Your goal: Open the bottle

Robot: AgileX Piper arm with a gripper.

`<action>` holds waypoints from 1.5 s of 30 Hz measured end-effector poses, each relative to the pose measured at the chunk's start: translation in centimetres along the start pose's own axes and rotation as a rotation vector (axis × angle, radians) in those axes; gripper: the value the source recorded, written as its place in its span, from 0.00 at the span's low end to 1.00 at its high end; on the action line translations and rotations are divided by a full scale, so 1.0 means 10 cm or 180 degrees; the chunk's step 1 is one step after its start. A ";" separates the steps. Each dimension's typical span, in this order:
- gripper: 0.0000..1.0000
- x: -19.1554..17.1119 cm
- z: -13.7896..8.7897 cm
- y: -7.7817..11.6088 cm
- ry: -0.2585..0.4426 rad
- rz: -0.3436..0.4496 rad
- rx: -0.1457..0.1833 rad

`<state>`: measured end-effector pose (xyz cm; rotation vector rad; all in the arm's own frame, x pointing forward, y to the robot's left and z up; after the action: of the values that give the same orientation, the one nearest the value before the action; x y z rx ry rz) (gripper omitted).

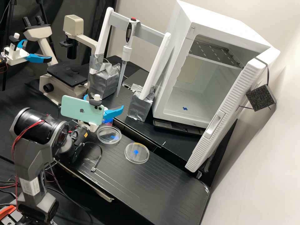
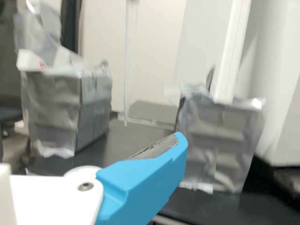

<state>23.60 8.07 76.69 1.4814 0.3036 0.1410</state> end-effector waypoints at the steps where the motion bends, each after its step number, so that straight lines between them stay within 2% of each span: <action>1: 1.00 0.01 0.02 -0.02 -0.0027 -0.0020 -0.0002; 6: 1.00 0.03 0.07 -0.07 -0.0107 -0.0072 0.0005; 7: 0.00 0.03 0.07 -0.07 -0.0108 -0.0072 0.0005; 45: 0.00 0.06 0.09 -0.10 -0.0131 -0.0095 0.0002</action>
<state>24.37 7.28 75.72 1.4779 0.2924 0.0865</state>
